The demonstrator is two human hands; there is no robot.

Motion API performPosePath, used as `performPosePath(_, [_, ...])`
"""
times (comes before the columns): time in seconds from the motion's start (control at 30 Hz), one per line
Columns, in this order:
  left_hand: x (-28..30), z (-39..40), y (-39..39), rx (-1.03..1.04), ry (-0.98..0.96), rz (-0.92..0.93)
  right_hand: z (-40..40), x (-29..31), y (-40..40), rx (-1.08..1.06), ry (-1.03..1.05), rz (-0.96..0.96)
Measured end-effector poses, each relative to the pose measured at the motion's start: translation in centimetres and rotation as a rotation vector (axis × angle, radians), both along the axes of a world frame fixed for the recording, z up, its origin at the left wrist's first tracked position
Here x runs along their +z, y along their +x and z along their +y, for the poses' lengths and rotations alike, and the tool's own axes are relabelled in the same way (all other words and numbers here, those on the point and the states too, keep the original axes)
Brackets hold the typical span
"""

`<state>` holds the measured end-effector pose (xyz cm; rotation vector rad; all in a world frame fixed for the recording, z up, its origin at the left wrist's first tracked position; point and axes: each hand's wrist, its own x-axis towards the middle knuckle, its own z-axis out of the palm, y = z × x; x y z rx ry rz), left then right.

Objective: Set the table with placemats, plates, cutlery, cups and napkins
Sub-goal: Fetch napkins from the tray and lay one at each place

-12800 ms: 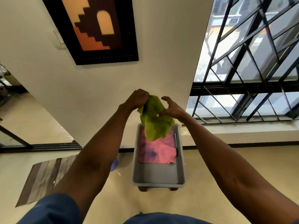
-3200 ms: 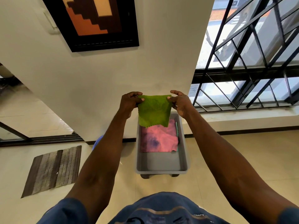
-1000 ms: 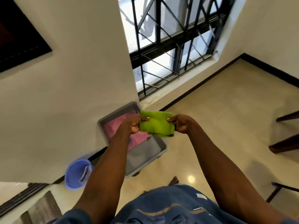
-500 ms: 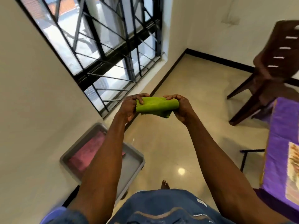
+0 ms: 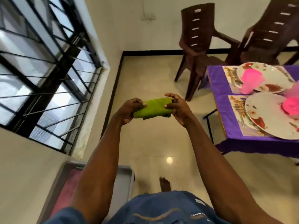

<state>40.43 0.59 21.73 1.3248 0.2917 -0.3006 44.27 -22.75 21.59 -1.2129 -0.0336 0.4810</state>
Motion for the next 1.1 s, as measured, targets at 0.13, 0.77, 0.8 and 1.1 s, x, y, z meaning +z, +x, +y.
performPosePath(0.13, [0.3,-2.9,1.4,-0.423,0.22,0.074,-3.6,-0.3,-1.8,-0.12,-0.105,-0.023])
performPosePath(0.77, [-6.6,-29.7,-1.0,-0.567,-0.016,0.176,-20.9,-7.0,-13.6,-0.548,-0.079,0.397])
performPosePath(0.8, [-6.8,-31.2,-0.7,-0.571,-0.005,0.179,-22.1,-7.2,-13.4,-0.55,-0.053,0.396])
performPosePath(1.1, [-7.6,-46.8,3.4,-0.701,-0.018,0.235,-36.7,-7.2,-11.3,-0.697,-0.146,0.42])
